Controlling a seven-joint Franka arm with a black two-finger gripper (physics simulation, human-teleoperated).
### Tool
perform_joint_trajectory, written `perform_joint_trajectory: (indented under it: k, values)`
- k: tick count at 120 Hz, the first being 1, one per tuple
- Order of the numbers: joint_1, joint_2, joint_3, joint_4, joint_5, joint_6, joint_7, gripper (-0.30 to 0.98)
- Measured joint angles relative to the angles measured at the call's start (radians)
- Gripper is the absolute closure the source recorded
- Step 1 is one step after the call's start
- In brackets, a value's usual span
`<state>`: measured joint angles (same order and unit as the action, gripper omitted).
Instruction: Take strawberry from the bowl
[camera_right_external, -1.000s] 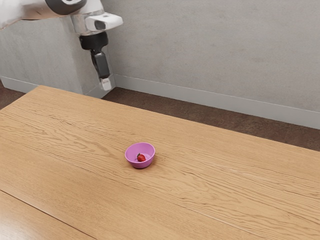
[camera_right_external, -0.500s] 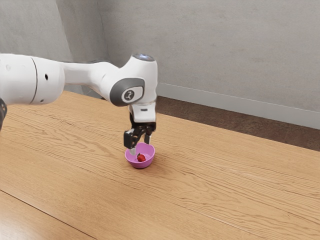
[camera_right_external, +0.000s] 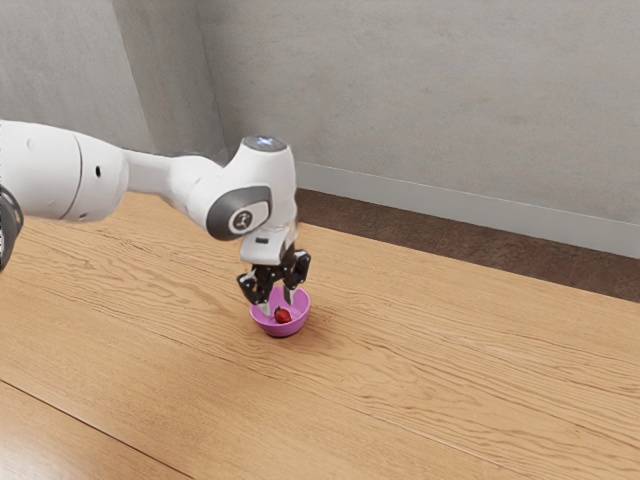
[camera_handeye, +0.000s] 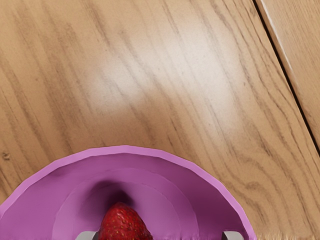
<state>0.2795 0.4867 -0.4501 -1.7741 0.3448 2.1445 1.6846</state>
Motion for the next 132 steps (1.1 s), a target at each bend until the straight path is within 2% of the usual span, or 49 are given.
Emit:
perform_joint_trajectory:
  k: [57,132]
  values:
    - [0.006,0.056,0.024,0.011,-0.006,0.072,0.159,0.38]
    - [-0.003,0.128,0.039,0.058,-0.006,0.124,0.242,0.38]
